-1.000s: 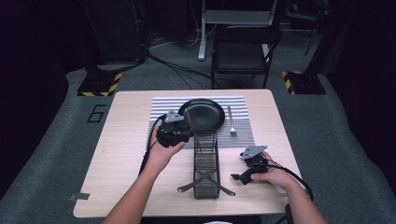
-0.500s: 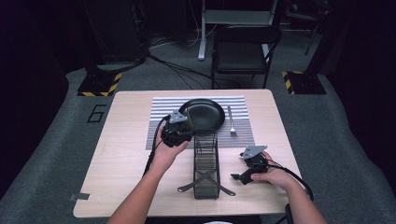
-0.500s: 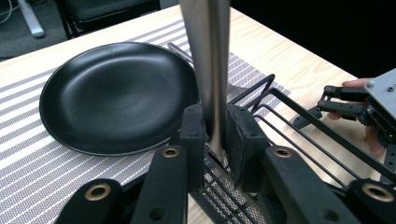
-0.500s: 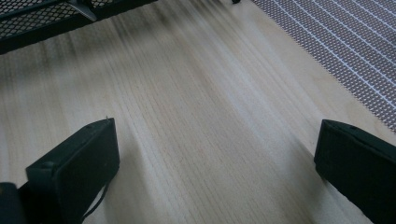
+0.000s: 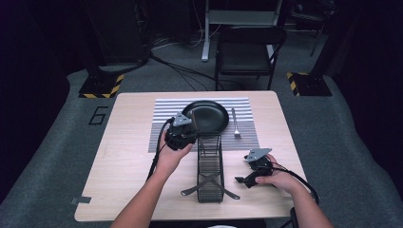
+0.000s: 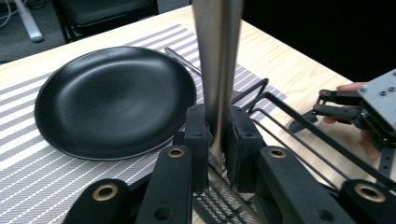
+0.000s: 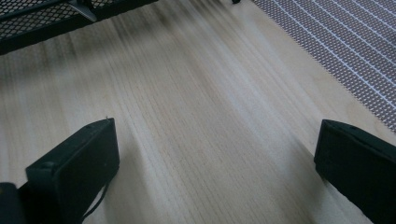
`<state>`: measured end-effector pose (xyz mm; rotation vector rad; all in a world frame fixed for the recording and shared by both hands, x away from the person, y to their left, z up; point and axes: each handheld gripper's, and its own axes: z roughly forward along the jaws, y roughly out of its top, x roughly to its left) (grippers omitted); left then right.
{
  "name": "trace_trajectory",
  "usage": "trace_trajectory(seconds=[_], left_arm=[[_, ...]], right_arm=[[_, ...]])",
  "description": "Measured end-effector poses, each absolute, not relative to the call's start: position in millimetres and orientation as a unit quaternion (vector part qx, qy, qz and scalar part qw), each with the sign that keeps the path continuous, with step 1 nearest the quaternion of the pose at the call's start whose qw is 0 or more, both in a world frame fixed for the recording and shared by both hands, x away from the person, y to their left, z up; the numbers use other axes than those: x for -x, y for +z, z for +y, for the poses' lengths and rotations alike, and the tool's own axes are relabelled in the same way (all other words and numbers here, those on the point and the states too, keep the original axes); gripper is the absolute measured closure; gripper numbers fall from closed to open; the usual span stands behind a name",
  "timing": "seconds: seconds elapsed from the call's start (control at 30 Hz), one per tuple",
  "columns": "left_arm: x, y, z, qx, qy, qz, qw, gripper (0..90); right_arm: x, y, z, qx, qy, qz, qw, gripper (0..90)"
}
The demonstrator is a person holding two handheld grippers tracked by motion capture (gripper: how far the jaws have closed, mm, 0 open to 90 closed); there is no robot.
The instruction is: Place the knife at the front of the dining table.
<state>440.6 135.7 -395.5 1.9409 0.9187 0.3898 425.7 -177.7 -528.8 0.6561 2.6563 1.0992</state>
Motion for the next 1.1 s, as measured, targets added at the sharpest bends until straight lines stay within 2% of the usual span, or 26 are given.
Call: trace_trajectory(seconds=[0.43,1.1], left_arm=[[-435.2,-387.9,127.5,-0.802,0.157,0.356,0.453,81.5],[-421.4,-345.4,126.6,-0.807,0.166,0.338,0.455,81.6]], right_arm=[[-425.8,-528.8,-177.7,-0.221,0.371,0.897,0.096,0.0],[-425.8,-528.8,-177.7,-0.221,0.371,0.897,0.096,0.0]])
